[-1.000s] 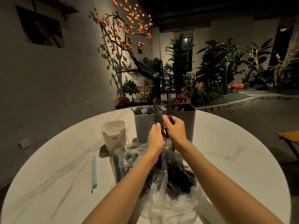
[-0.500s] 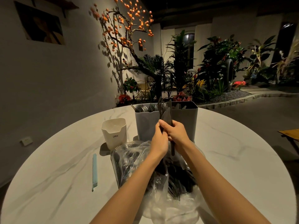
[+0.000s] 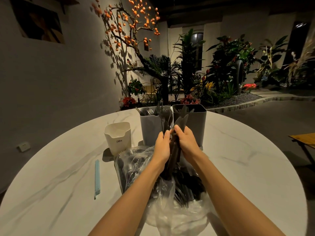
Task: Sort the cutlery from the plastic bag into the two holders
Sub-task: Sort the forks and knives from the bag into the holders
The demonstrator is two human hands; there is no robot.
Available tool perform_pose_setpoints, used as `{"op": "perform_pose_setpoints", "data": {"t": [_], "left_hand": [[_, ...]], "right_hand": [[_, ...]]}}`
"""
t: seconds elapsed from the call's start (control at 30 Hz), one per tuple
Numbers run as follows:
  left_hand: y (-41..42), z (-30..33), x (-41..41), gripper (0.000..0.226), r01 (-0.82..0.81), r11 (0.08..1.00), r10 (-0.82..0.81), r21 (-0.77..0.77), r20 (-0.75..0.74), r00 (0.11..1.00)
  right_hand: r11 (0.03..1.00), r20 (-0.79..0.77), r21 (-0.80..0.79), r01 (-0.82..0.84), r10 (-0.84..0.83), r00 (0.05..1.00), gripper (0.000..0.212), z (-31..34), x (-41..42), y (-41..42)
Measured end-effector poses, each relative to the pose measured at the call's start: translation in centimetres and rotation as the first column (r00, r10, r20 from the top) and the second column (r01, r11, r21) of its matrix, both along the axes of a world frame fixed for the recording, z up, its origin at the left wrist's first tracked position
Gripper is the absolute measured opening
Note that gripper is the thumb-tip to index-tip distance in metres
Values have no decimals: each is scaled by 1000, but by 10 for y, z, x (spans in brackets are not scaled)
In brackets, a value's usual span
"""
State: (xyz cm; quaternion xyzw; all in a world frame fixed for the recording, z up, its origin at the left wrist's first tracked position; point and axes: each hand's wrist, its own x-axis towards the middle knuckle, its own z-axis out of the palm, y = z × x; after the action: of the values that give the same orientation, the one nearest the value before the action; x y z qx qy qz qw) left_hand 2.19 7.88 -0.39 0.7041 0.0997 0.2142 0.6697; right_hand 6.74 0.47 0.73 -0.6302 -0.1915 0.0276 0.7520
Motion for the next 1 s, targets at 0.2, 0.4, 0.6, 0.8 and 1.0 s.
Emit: {"op": "perform_pose_setpoints", "data": {"t": [0.2,0.4,0.6,0.8,1.0], "left_hand": [[3,2,-4,22,31,999,-30,-24,56,998],[4,7,-8,17,16,999,-15,51,-11,1000],[4,18,-4,11,185,971,-187,-149,0,982],[0,41,13,21,160,987,-161,-17,-31,987],[-6,48,25,30,25,996,-15,88,-113,993]], "right_hand": [[993,-53,108,56,-50,997,22,10,-1,-8],[972,-120,217,88,-63,991,12,14,0,-10],[987,-94,159,24,-9,996,12,22,9,-13],[993,21,120,-17,14,1000,24,47,12,-17],[972,-38,228,-53,63,997,18,76,21,-19]]}}
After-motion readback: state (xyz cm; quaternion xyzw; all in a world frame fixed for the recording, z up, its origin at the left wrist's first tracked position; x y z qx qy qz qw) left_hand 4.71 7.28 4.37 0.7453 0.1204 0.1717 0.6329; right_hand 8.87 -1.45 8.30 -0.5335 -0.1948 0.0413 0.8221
